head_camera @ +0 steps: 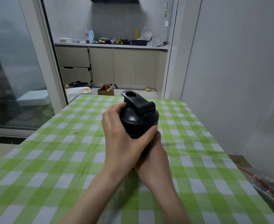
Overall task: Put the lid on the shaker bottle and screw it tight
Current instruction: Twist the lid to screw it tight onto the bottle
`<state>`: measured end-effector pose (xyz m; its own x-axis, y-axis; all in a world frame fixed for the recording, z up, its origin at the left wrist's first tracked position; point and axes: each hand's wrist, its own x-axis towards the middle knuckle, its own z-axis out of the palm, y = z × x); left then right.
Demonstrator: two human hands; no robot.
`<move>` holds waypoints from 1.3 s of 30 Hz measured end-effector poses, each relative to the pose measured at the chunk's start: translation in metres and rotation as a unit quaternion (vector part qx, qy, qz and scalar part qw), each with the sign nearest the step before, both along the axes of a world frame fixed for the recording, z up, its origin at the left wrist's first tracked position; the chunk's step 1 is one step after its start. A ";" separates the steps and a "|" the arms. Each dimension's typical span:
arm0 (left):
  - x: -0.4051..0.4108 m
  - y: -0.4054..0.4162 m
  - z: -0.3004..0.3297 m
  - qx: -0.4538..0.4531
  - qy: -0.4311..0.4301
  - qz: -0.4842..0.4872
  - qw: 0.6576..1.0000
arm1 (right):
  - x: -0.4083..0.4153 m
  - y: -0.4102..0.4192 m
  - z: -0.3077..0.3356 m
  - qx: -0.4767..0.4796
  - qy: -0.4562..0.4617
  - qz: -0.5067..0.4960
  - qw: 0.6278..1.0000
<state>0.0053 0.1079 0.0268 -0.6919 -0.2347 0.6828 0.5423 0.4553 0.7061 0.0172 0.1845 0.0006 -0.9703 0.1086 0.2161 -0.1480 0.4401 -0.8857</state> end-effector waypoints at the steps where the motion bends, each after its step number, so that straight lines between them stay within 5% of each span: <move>1: -0.002 -0.008 0.001 0.002 -0.012 -0.036 0.999 | 0.001 0.000 -0.001 -0.007 -0.011 0.004 1.000; 7: -0.008 -0.041 0.008 0.001 -0.058 -0.186 0.981 | 0.003 0.002 -0.003 -0.030 -0.016 0.007 0.999; 12: 0.007 -0.015 0.000 -0.077 0.039 -0.022 0.996 | -0.001 0.001 -0.005 -0.021 -0.006 0.007 1.000; 17: 0.008 0.008 0.001 -0.067 0.017 0.054 0.996 | -0.002 -0.001 -0.004 -0.018 0.011 -0.008 1.000; 26: -0.004 -0.045 0.004 0.022 -0.037 -0.161 0.986 | 0.002 0.003 -0.003 -0.031 -0.013 0.007 0.999; 30: 0.004 -0.036 0.000 0.027 0.025 -0.086 0.996 | 0.000 0.004 -0.005 -0.039 -0.013 0.016 0.999; 34: 0.018 -0.009 -0.009 -0.105 0.133 0.048 0.984 | -0.002 0.004 -0.006 -0.032 -0.011 0.012 0.999; 39: 0.017 -0.007 -0.013 -0.150 0.111 0.080 0.979 | 0.000 0.002 -0.004 -0.022 -0.002 0.011 1.000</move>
<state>0.0225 0.1011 0.0142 -0.4889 -0.0930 0.8674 0.5729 0.7156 0.3996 0.0173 0.1868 -0.0033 -0.9735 0.0959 0.2078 -0.1540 0.3975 -0.9046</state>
